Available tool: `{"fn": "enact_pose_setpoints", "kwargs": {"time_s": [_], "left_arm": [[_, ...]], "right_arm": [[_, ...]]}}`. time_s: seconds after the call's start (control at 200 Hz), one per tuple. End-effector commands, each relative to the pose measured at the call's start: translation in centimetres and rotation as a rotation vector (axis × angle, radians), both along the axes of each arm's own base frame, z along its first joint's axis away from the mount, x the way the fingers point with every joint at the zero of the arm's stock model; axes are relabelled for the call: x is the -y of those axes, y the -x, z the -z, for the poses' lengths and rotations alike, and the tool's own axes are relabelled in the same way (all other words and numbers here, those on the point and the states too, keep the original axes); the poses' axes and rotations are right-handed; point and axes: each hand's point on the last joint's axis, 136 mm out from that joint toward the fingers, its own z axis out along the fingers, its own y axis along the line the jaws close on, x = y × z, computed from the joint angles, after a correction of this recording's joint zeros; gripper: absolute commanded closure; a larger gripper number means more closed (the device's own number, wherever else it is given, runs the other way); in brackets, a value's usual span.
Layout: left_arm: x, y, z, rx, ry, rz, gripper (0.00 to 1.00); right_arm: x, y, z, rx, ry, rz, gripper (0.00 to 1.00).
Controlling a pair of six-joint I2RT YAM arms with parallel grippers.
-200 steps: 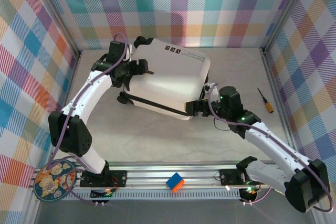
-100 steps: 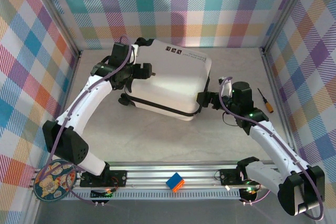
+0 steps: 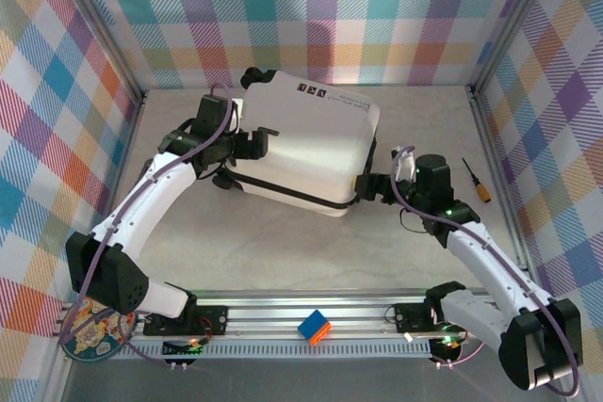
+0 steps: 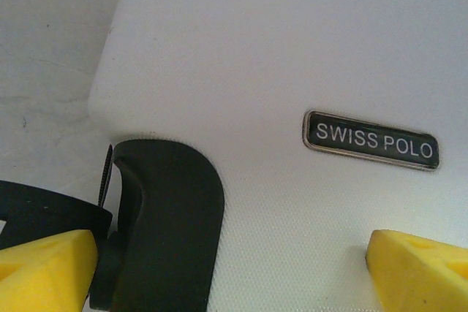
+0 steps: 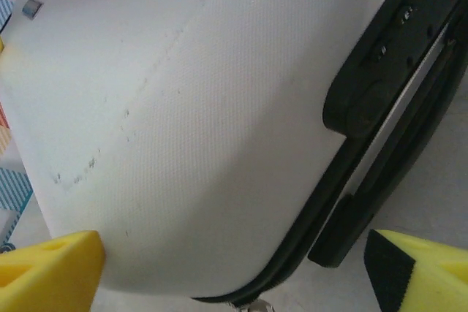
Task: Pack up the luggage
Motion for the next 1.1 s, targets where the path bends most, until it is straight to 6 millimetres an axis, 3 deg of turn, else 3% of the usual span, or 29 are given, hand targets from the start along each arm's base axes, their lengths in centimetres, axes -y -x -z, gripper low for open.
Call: {"fn": "enact_pose_setpoints", "kwargs": {"time_s": [0.0,0.125,0.25,0.46,0.64,0.785,0.965,1.095], "left_arm": [[-0.1,0.5,1.2,-0.025,-0.001,-0.014,0.06],[-0.4,0.3,1.5,-0.019,-0.008,-0.037,0.06],[-0.4,0.2,0.8,0.002,0.007,-0.047,0.07],[0.0,0.5,-2.9,0.086,0.095,-0.049,0.07],[1.9,1.4,-5.8,0.145,0.171,0.002,0.08],[6.8,2.3,-7.6,0.163,0.212,0.129,0.08],[15.8,3.5,-10.0,0.171,0.308,0.352,0.08],[22.4,3.9,-10.5,0.148,0.353,0.480,0.08]], "right_arm": [[-0.2,1.8,2.4,0.004,0.066,-0.043,0.14],[-1.9,3.9,4.2,0.068,0.096,-0.093,0.18],[-2.1,5.1,5.8,0.116,0.121,-0.084,0.21],[-1.4,4.8,7.4,0.152,0.149,-0.039,0.35],[-2.1,4.4,7.0,0.214,0.138,-0.057,0.45],[-3.1,4.4,7.0,0.226,0.139,-0.105,0.50],[-4.5,3.9,7.5,0.222,0.161,-0.144,0.54],[-5.3,3.7,7.8,0.227,0.169,-0.150,0.56]]}}
